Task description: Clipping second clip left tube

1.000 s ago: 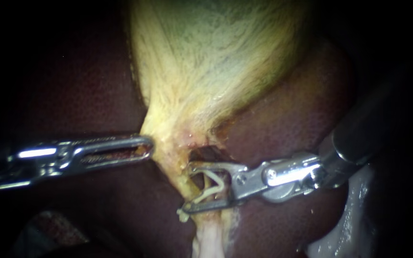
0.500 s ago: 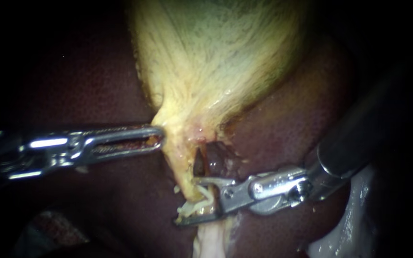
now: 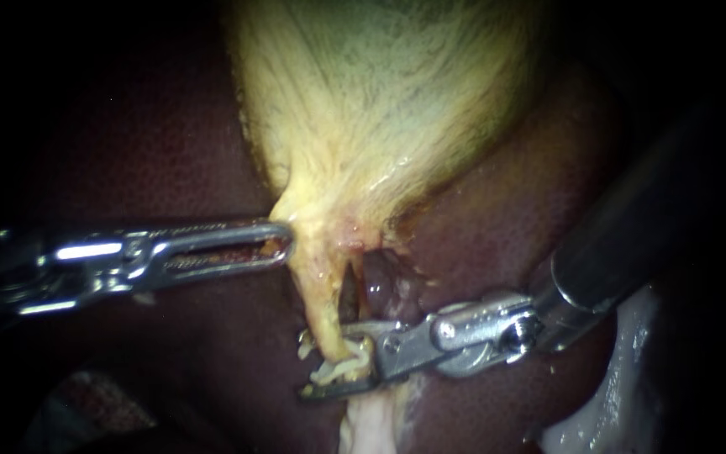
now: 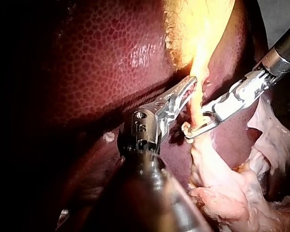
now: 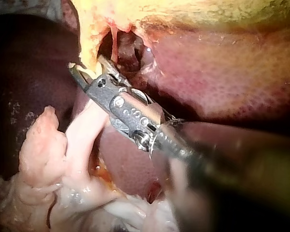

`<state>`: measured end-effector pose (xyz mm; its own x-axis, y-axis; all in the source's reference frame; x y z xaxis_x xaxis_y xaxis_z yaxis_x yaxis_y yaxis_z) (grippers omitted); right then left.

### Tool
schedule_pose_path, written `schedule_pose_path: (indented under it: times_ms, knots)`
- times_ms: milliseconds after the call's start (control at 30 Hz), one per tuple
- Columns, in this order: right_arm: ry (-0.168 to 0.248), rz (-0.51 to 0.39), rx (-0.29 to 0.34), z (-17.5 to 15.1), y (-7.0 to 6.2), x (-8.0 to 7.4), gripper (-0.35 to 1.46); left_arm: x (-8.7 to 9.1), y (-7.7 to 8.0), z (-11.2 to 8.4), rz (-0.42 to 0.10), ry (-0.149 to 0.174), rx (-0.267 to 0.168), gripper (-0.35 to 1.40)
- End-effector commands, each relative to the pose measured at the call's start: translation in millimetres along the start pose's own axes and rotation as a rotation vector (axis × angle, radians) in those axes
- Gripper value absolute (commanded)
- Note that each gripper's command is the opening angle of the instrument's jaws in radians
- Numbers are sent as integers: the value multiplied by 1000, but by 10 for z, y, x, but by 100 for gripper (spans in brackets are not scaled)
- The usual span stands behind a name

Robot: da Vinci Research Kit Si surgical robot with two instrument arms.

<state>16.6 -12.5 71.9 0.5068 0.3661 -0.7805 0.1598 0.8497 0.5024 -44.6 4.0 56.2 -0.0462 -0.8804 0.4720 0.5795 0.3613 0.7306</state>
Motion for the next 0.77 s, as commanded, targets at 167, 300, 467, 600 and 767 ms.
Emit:
schedule_pose_path:
  times_ms: [167,300,467,600,767]
  knots:
    - [-20,6,0,-1,2,-2,-35,0,0,1,0,1,2,-35]
    - [-20,4,0,-1,1,-3,-35,0,0,1,0,1,2,-35]
    - [-23,3,1,1,0,-4,-35,0,0,1,0,1,2,-35]
    - [-27,1,1,2,-1,-6,-35,1,0,2,1,0,1,-35]
    - [-27,0,1,2,-1,-7,-35,1,0,3,1,0,1,-35]
